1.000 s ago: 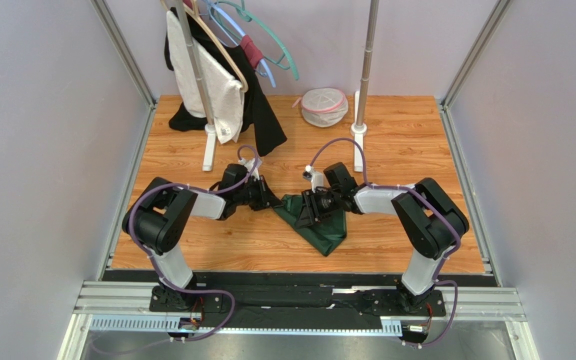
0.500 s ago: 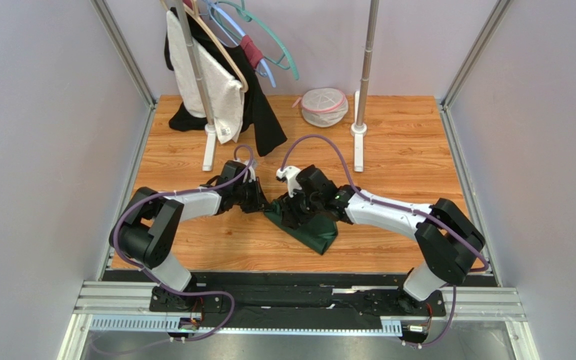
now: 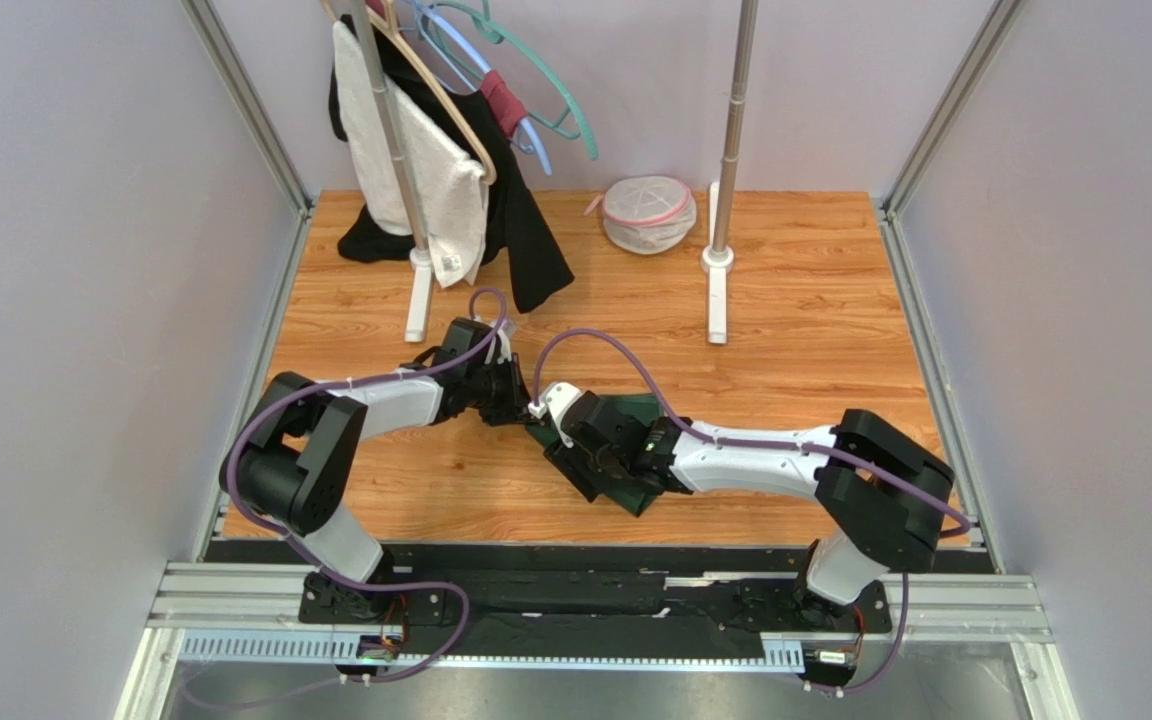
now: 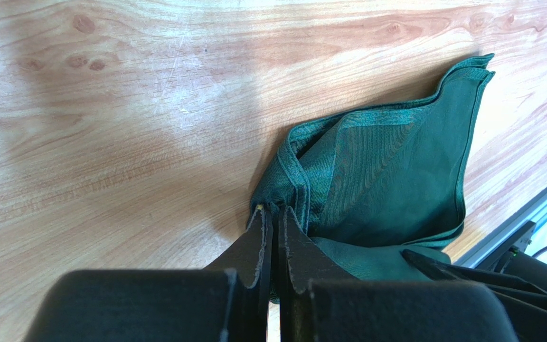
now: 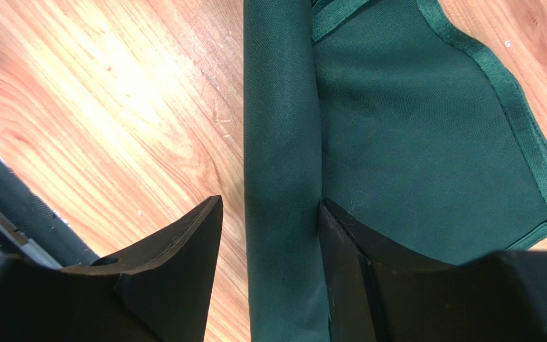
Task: Fold the napkin, place the utensils inside, and roll it up
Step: Roll the napkin with the utensil
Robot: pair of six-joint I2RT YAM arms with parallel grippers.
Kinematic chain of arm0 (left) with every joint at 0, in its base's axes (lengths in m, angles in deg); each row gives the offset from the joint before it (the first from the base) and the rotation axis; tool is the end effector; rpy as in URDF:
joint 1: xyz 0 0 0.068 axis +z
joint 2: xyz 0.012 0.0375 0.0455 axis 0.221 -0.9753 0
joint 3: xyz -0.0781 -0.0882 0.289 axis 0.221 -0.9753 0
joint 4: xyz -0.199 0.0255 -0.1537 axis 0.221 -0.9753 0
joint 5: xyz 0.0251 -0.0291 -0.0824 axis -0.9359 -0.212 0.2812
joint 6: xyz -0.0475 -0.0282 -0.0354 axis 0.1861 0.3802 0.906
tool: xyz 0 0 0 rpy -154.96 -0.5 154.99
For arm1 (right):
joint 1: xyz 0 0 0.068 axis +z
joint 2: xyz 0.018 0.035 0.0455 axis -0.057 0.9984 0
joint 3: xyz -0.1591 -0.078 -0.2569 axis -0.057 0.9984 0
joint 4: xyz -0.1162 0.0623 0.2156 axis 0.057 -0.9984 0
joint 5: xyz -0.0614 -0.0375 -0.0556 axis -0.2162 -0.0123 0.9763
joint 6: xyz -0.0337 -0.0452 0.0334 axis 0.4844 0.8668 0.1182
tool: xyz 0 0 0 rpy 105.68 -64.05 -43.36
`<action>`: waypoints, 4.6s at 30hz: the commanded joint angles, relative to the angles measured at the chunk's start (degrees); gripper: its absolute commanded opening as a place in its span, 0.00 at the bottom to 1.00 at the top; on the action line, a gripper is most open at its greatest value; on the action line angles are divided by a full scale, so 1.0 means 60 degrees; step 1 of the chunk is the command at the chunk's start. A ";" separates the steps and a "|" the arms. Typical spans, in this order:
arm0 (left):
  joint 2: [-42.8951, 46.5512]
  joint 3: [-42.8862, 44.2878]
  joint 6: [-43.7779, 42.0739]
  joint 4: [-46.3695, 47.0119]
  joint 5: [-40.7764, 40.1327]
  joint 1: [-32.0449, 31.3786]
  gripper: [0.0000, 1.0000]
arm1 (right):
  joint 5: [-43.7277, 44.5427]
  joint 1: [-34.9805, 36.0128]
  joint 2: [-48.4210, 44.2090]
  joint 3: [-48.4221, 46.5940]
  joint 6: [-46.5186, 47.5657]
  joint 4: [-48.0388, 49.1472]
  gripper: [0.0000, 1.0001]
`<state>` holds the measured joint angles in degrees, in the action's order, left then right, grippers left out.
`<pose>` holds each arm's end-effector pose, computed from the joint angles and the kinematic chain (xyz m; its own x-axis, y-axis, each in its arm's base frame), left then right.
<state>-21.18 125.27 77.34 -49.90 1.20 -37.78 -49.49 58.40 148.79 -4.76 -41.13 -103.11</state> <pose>0.2691 -0.1453 0.1756 -0.9267 -0.1882 -0.3253 0.0428 0.8070 -0.5890 0.1562 0.2755 0.2074 -0.4655 -0.6631 -0.5862 -0.7964 0.6027 -0.0494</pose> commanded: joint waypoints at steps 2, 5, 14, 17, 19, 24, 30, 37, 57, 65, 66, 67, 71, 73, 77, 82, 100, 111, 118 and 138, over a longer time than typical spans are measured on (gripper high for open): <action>0.0022 0.0069 -0.0230 -0.0279 -0.0039 0.0053 0.00 | 0.0726 0.0108 0.0641 0.0064 0.0038 0.0480 0.53; 0.0271 -0.0122 -0.0112 0.0000 -0.0024 0.0068 0.00 | 0.0697 0.0020 0.0906 0.0092 -0.0270 0.0466 0.45; 0.2232 -0.1103 0.0035 0.0645 -0.0534 0.0668 0.69 | -0.1641 -0.1151 0.0350 0.1277 -0.1193 0.1358 0.18; 0.3170 -0.1630 -0.0258 0.1025 -0.0872 0.0741 0.72 | -0.2875 -0.1810 0.0262 0.1615 -0.1427 0.1915 0.18; 0.3595 -0.2068 -0.0346 0.1593 -0.0830 0.0741 0.72 | -0.3710 -0.2219 0.0378 0.1791 -0.1472 0.2193 0.18; 0.3145 -0.2364 -0.0463 0.2900 0.0136 0.0741 0.68 | -0.5176 -0.2850 0.0729 0.1953 -0.1574 0.2853 0.18; 0.2133 -0.2261 -0.0303 0.4305 0.0532 0.0741 0.63 | -0.5807 -0.3320 0.1155 0.1997 -0.1647 0.3015 0.18; 0.1079 -0.2144 0.0122 0.5988 0.0972 0.0741 0.56 | -0.6100 -0.3569 0.1550 0.1953 -0.1691 0.3073 0.18; -0.0402 -0.0946 -0.0462 0.4623 0.1808 0.0464 0.00 | -0.5486 -0.3833 0.1554 -0.0185 -0.0872 0.0834 0.52; -0.0753 0.0286 -0.1196 0.2155 0.1030 0.0287 0.00 | -0.3395 -0.3497 -0.0498 -0.0347 -0.0827 -0.0163 0.55; -0.0826 0.0360 -0.1196 0.2038 0.1074 0.0287 0.00 | -0.3144 -0.3307 -0.0703 -0.0332 -0.0827 -0.0193 0.55; -0.0914 0.0434 -0.1182 0.1979 0.1133 0.0287 0.00 | -0.2895 -0.3190 -0.1024 -0.0289 -0.0856 -0.0237 0.55; -0.1514 0.0785 -0.1050 0.1569 0.1016 0.0287 0.00 | -0.0849 -0.2312 -0.1568 -0.0127 -0.0681 -0.0368 0.56; -0.1618 0.0800 -0.0948 0.1510 0.0972 0.0287 0.00 | -0.0258 -0.1594 -0.1526 -0.0186 -0.0607 -0.0486 0.56; -0.1867 0.0946 -0.0743 0.1320 0.0826 0.0287 0.00 | 0.1133 -0.0743 -0.1043 -0.0303 -0.0520 -0.0648 0.55; -0.1999 0.1181 -0.0771 0.0968 0.0796 0.0287 0.00 | 0.1649 -0.0288 -0.0340 -0.0200 -0.0476 -0.0428 0.54; -0.1503 0.1108 -0.0742 0.1217 0.1192 0.0302 0.18 | 0.1168 -0.0668 0.1184 0.0312 -0.1017 0.0011 0.49; 0.1102 0.0143 -0.1048 0.0879 0.0402 0.1209 0.67 | -0.2053 -0.2015 0.0775 0.1367 -0.1325 0.1241 0.25; 0.1941 -0.1175 -0.1328 0.2267 0.0649 0.1225 0.66 | -0.5053 -0.3026 0.0964 0.1323 -0.1164 0.1666 0.22; 0.0683 -0.1514 -0.0771 0.4204 0.1587 0.1210 0.52 | -0.8180 -0.4800 0.2853 0.0752 -0.1662 0.2223 0.20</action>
<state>-16.15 116.13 72.22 -29.26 8.37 -30.31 -99.94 29.92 161.10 -1.27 -51.75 -83.70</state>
